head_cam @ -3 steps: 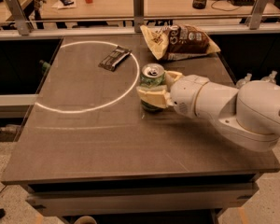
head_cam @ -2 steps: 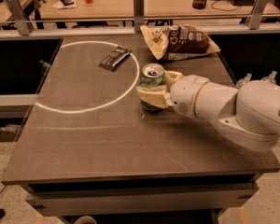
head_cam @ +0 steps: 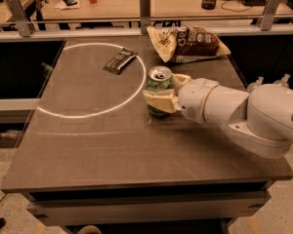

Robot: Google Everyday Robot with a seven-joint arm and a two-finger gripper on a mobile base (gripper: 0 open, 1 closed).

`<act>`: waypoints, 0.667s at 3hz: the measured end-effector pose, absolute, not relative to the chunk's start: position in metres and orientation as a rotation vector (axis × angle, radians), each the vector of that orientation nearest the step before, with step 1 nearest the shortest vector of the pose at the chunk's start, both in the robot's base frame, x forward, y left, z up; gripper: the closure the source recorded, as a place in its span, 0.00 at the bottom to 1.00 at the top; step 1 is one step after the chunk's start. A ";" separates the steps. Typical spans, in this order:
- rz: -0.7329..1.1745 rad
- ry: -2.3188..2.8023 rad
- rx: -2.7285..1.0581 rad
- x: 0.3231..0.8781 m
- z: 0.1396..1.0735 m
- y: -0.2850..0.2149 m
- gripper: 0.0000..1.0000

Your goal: Move green can near rxbar chocolate

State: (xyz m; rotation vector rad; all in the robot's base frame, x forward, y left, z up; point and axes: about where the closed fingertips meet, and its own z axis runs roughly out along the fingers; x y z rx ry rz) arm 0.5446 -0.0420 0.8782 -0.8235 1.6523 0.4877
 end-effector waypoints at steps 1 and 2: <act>0.488 1.652 -0.824 0.545 0.878 -0.042 1.00; 0.488 1.652 -0.824 0.545 0.878 -0.042 1.00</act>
Offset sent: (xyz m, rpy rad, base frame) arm 0.0231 0.0045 0.0787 0.1016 -0.1839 -0.0051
